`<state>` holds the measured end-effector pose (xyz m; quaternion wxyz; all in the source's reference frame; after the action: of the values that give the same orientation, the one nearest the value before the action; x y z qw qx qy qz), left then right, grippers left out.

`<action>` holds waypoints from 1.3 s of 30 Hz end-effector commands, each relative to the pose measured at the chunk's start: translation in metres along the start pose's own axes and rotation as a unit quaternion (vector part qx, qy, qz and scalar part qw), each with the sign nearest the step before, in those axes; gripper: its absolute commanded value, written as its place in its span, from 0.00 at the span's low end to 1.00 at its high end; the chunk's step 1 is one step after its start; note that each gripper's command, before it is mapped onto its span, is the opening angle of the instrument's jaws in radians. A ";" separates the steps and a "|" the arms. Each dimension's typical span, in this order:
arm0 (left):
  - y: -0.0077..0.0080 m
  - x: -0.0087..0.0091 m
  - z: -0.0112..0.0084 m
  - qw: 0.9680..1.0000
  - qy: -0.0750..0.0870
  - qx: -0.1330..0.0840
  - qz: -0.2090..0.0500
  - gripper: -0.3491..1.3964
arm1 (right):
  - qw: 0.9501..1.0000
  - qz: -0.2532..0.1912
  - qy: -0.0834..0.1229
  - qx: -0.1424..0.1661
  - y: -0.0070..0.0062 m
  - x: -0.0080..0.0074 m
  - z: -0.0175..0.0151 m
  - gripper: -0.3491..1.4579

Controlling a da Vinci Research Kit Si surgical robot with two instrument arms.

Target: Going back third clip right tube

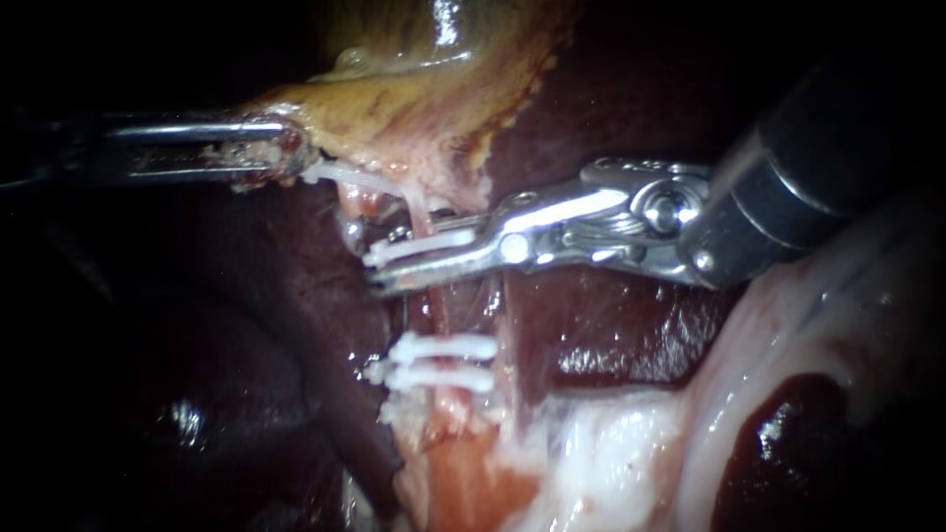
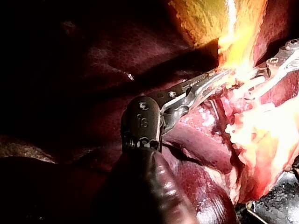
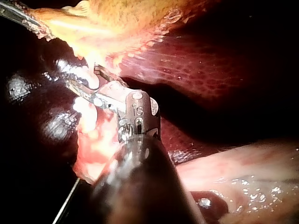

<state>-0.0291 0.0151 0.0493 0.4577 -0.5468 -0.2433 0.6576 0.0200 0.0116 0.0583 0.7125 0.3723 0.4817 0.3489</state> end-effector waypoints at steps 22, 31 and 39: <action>0.0001 -0.0001 -0.0003 1.000 0.000 0.000 0.000 0.00 | 0.971 -0.236 0.010 -0.031 -0.0043 -0.0056 -0.0126 0.47; -0.0004 -0.0006 0.0009 1.000 0.002 0.004 0.002 0.00 | 0.964 -0.262 -0.003 -0.034 -0.0045 -0.0068 -0.0158 0.47; -0.0018 -0.0022 0.0040 1.000 0.001 -0.002 0.008 0.00 | 0.964 -0.265 -0.004 -0.034 -0.0047 -0.0069 -0.0161 0.47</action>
<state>-0.0325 0.0147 0.0534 0.4520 -0.5505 -0.2397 0.6597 0.0034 0.0065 0.0529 0.7936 0.2087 0.5482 0.1614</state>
